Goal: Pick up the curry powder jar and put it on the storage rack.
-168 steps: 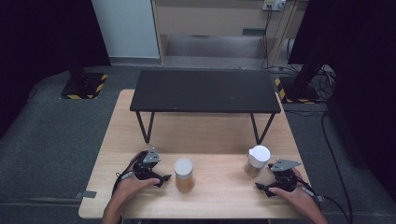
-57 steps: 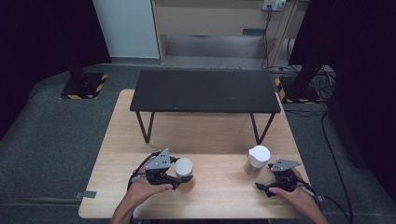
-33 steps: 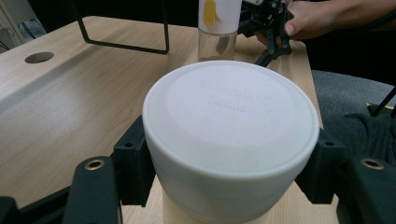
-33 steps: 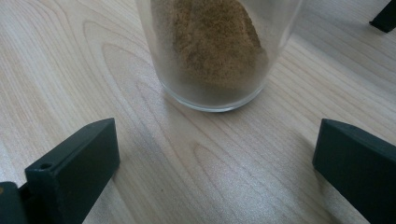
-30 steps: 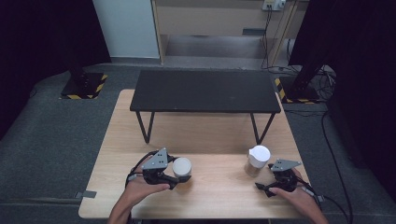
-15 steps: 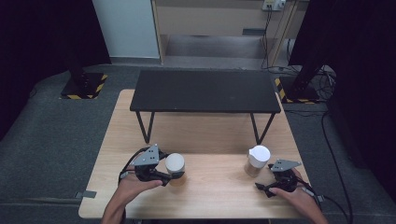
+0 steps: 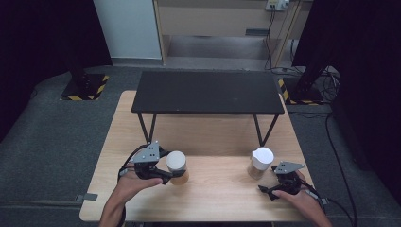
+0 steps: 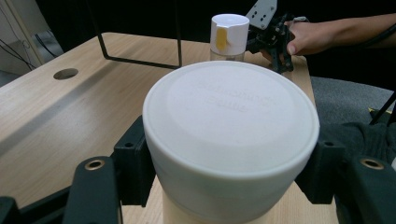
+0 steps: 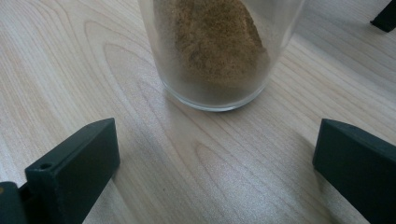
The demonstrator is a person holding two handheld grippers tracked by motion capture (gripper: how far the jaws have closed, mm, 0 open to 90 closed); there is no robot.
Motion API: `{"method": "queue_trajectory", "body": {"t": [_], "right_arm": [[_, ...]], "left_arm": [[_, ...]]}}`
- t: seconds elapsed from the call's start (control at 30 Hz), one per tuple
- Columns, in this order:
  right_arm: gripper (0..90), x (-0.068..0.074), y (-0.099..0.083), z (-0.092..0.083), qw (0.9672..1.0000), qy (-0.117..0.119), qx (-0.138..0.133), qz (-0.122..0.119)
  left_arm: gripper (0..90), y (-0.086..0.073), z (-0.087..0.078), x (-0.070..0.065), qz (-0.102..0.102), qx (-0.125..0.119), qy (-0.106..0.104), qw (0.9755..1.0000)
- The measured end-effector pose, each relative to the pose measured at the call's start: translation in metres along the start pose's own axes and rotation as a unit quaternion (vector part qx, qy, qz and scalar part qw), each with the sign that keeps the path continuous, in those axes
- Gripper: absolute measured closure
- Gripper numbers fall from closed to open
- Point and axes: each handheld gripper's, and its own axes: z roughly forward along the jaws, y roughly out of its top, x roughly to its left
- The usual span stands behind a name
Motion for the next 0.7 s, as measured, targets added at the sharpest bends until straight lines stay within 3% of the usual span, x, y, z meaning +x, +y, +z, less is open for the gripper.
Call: {"method": "queue_trajectory", "body": {"t": [0.2, 0.57, 0.7], "right_arm": [[1.2, 0.000, 0.000, 0.000, 1.0000, 0.000, 0.000, 0.000], [1.2, 0.000, 0.000, 0.000, 1.0000, 0.000, 0.000, 0.000], [1.2, 0.000, 0.000, 0.000, 1.0000, 0.000, 0.000, 0.000]], "left_arm": [[32.7, 0.019, 0.000, 0.011, 0.009, 0.007, -0.002, 0.9999], [32.7, 0.050, -0.002, 0.023, 0.022, -0.008, -0.004, 0.9997], [32.6, 0.070, -0.005, 0.028, 0.031, -0.011, -0.002, 0.9995]]}}
